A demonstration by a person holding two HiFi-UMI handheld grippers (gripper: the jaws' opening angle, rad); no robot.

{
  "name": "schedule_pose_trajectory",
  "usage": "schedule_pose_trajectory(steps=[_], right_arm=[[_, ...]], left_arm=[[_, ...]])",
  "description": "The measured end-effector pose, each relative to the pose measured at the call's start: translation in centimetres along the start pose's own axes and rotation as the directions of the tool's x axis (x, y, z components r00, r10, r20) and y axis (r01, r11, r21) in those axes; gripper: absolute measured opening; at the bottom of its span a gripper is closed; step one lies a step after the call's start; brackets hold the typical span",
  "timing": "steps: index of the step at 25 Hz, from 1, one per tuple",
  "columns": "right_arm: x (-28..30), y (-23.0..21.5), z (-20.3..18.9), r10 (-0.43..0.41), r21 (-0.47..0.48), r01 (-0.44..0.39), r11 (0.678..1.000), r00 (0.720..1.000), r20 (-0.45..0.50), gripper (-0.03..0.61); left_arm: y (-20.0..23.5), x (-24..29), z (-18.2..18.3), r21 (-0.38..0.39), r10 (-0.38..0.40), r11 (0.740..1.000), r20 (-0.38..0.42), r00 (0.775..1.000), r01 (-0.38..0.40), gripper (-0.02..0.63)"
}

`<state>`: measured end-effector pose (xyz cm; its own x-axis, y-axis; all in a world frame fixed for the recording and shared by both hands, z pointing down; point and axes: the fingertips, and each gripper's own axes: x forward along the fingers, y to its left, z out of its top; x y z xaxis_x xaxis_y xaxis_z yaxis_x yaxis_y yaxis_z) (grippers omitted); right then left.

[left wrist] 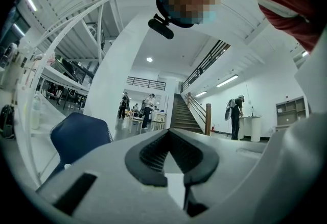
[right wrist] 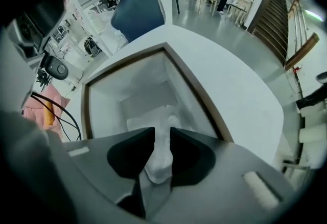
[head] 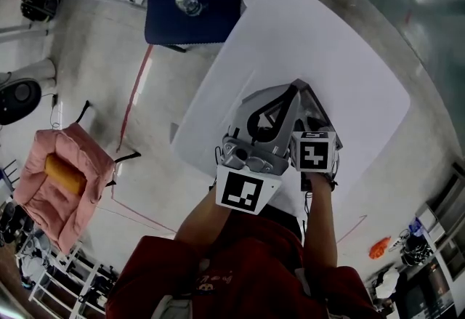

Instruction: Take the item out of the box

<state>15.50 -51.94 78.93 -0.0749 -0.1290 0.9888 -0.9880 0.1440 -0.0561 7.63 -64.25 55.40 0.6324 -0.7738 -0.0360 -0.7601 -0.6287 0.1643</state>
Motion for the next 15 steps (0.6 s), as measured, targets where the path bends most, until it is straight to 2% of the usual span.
schedule_pose_trajectory(steps=[4,10,15], right_arm=[[0.8,0.3,-0.4,-0.006,-0.02,0.005,1.0,0.998,-0.061,0.091],[1.4,0.4,-0.2,-0.004,-0.03,0.002,1.0,0.998,-0.06,0.074],[1.2,0.2,-0.2,-0.007,-0.026,0.005,1.0,0.999,-0.054,0.036]], left_arm=[[1.0,0.0,-0.2,-0.007,0.013,1.0,-0.003,1.0,-0.013,0.002],[1.6,-0.1,-0.9,-0.016,0.024,1.0,-0.017,1.0,-0.024,0.002],[1.4,-0.2,-0.7,-0.015,0.018,1.0,-0.012,1.0,-0.019,0.002]])
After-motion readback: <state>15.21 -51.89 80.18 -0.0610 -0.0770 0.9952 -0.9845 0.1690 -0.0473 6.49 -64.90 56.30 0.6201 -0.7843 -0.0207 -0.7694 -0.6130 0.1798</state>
